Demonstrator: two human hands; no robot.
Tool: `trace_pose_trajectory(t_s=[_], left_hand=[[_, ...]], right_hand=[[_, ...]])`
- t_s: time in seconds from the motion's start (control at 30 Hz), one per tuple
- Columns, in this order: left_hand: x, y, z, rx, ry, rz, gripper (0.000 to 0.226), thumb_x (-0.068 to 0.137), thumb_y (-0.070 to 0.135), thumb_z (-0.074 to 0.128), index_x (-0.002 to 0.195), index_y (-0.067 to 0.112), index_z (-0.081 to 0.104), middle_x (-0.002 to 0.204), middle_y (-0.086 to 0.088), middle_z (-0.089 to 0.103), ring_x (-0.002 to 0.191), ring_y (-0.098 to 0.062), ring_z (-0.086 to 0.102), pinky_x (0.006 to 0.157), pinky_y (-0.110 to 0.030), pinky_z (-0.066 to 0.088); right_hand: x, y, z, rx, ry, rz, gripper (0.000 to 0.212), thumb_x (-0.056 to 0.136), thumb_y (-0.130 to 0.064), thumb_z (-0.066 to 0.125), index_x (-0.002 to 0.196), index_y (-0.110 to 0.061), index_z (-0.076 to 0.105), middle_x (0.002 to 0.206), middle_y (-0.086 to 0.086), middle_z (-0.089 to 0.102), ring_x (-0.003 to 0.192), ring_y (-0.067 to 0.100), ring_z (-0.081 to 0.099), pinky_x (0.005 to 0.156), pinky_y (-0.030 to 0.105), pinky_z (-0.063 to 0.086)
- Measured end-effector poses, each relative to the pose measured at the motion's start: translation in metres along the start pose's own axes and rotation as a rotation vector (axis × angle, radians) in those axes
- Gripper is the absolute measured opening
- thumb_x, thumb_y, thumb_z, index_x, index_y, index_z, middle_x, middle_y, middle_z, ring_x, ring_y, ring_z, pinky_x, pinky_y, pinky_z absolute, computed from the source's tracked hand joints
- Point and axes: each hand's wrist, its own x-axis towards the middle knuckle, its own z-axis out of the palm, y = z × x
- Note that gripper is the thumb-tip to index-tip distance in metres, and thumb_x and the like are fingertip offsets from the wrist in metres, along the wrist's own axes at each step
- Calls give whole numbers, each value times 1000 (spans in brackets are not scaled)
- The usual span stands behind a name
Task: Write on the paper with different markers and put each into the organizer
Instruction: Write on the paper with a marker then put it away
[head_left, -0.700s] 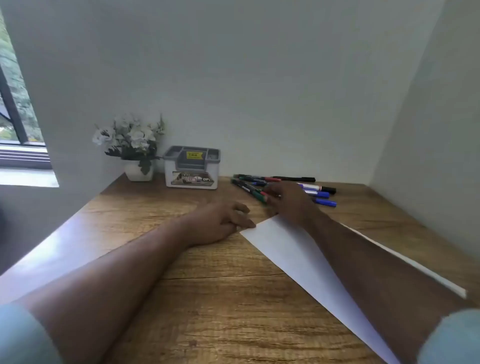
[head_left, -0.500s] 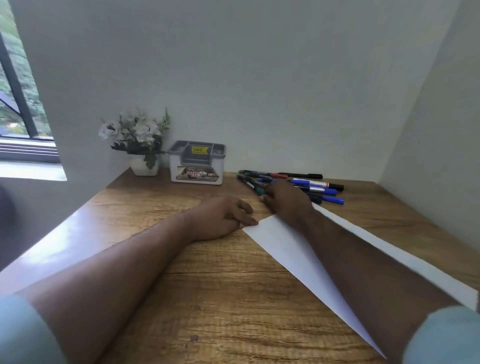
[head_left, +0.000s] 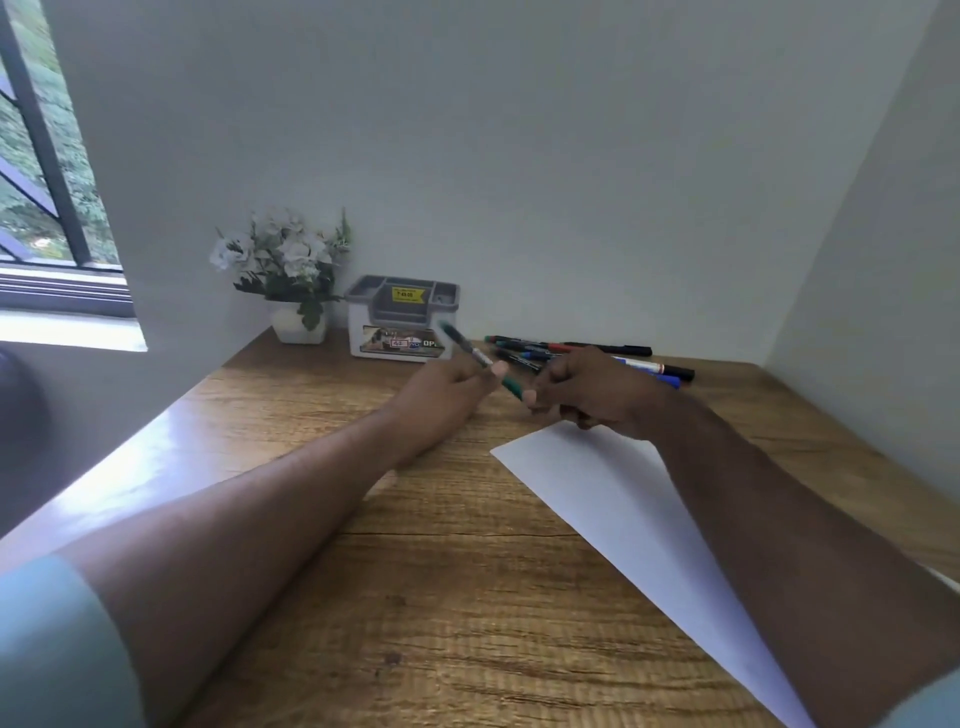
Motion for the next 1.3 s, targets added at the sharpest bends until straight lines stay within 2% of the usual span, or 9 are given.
trace_pose_trajectory(t_s=[0.13, 0.27, 0.47, 0.63, 0.77, 0.87, 1.0, 1.13, 1.3], left_hand=[[-2, 6, 14, -253, 121, 43, 14, 91, 22, 63, 98, 12, 70, 91, 0, 74, 89, -14, 69, 84, -35, 53], [-4, 3, 12, 2, 136, 180, 14, 97, 20, 51, 106, 16, 61, 104, -2, 67, 99, -19, 62, 87, -39, 53], [-7, 3, 9, 315, -31, 341, 29, 98, 8, 39, 119, 23, 52, 105, 8, 54, 97, -5, 51, 78, -11, 38], [-3, 7, 5, 216, -112, 312, 21, 100, 11, 40, 102, 7, 60, 78, 10, 55, 68, 1, 49, 62, -17, 36], [-5, 18, -7, 34, -93, 272, 39, 99, 29, 47, 86, -4, 65, 51, 17, 55, 46, 5, 46, 52, -12, 36], [-4, -3, -29, 427, -18, 155, 48, 88, 55, 53, 75, 14, 73, 51, 12, 63, 46, 2, 51, 53, -21, 40], [-4, -13, -28, 394, -243, 208, 23, 87, 33, 67, 110, 37, 69, 118, 13, 68, 103, 0, 61, 94, -24, 45], [-7, -8, -14, 514, -415, 297, 26, 88, 31, 66, 112, 37, 69, 91, 32, 62, 87, 12, 58, 79, -14, 40], [-9, -19, -15, 528, -377, 383, 29, 89, 36, 63, 117, 44, 64, 93, 15, 66, 87, -2, 60, 82, -28, 49]], right_hand=[[-4, -4, 12, -15, -123, -55, 18, 78, -18, 76, 89, -4, 71, 71, 6, 62, 53, 11, 46, 47, 24, 33], [-9, -16, 12, 124, 149, -192, 33, 79, -39, 72, 68, -9, 64, 53, 0, 50, 46, 11, 41, 44, 21, 31], [-6, -21, 29, 77, 189, -312, 33, 84, -33, 70, 76, -1, 66, 54, 7, 57, 45, 15, 49, 44, 25, 40], [-4, -9, 20, 341, 109, -309, 22, 89, -17, 65, 79, 2, 69, 64, 26, 64, 47, 27, 61, 53, 32, 52], [-5, -15, 23, 632, 62, -293, 24, 91, -5, 51, 72, -2, 65, 55, 13, 64, 45, 25, 63, 46, 27, 52], [-8, -14, -1, 961, 258, -263, 26, 91, -10, 43, 74, -5, 62, 49, 5, 62, 40, 19, 60, 41, 18, 46], [-16, -10, -13, 1005, 222, -252, 32, 92, -16, 39, 92, -8, 70, 73, 8, 73, 52, 14, 65, 49, 22, 52], [-24, -20, 5, 780, 325, -183, 7, 88, -11, 58, 83, -10, 63, 59, 2, 60, 45, 10, 48, 41, 20, 40], [-40, 5, 21, 721, 230, -67, 13, 88, -7, 58, 77, -11, 62, 59, 2, 50, 45, 8, 41, 42, 19, 33]])
